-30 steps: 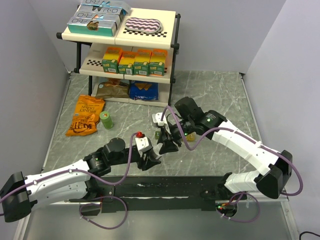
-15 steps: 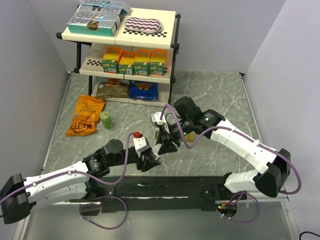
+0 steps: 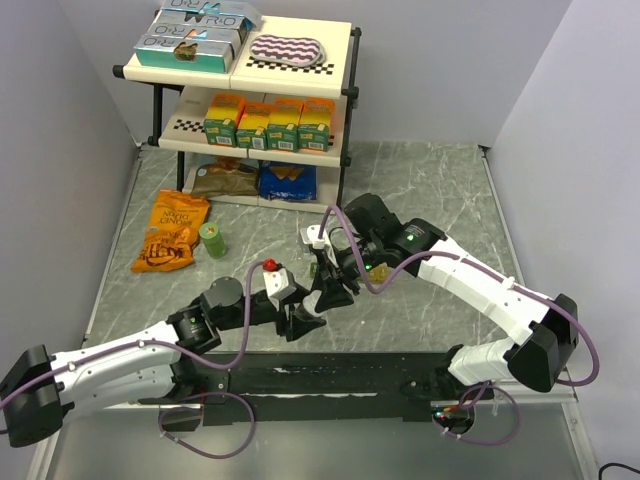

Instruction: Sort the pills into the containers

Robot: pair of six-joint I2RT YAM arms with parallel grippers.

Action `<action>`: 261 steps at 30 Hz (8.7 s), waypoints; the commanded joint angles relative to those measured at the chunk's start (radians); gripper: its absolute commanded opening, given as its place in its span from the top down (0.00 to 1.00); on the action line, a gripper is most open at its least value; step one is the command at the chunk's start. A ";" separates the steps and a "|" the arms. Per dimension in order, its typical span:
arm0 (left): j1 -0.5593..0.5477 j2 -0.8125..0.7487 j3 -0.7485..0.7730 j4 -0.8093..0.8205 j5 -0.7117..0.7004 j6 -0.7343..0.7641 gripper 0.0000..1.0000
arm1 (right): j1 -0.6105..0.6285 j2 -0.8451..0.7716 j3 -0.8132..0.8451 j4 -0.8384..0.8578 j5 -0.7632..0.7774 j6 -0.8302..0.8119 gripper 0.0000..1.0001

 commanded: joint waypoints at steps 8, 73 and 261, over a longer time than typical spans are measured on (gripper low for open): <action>0.004 -0.019 0.007 -0.034 -0.003 0.020 0.31 | -0.011 -0.018 0.022 0.017 -0.052 0.020 0.99; 0.017 0.010 0.088 -0.175 -0.038 0.019 0.99 | -0.073 -0.035 -0.038 0.068 -0.040 0.187 0.18; 0.021 -0.050 0.096 -0.215 0.072 0.102 0.99 | 0.060 0.029 0.201 -0.406 -0.086 -1.036 0.90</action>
